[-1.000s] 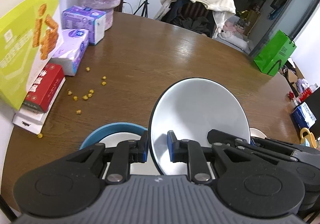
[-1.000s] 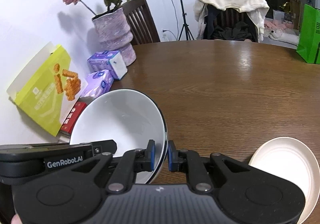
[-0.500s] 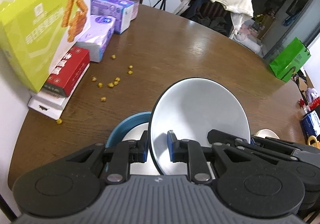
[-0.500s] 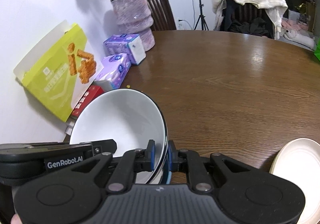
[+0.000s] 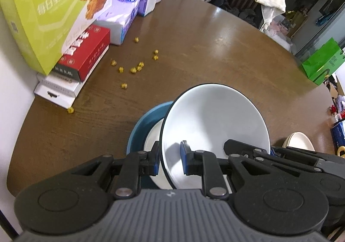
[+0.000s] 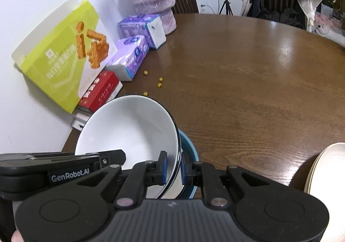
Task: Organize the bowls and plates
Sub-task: 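Lower the small white bowl into the nested white and blue bowls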
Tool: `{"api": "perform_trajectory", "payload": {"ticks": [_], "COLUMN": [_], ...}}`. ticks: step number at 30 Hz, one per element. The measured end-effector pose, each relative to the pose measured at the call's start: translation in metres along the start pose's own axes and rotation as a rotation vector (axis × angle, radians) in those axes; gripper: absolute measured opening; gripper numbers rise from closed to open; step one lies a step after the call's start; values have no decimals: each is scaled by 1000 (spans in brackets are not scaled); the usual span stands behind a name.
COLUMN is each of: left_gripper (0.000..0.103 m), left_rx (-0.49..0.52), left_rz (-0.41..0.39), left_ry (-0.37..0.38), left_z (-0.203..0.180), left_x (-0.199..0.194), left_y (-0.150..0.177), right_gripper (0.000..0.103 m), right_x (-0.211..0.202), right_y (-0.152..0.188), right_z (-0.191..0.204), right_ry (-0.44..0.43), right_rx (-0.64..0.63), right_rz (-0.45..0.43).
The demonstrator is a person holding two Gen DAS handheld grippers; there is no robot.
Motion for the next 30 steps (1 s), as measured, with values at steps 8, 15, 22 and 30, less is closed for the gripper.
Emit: {"api": "perform_trajectory", "payload": {"ticks": [8, 15, 22, 30], "left_gripper": [19, 20, 20, 21], "left_rx": [-6, -3, -2, -8], "left_rz": [41, 65, 76, 90], "left_ry": [-8, -10, -18, -10], "left_z": [6, 7, 8, 10], "left_x": [13, 23, 25, 28], "left_y": [4, 4, 3, 1], "right_gripper": [13, 13, 13, 13], "right_x": [16, 27, 32, 35], "right_y": [7, 9, 8, 6], "right_z": [0, 0, 3, 3], "right_ry": [-2, 13, 24, 32], "right_rx": [5, 6, -15, -20], "right_rz": [49, 75, 91, 96]}}
Point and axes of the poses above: each gripper's, at about its wrist camera, not at the fingertips, and x roughly the way its jaws point, z to its left, y to its underside, the point moved 5 cm from there along x, roughly the way its jaws point
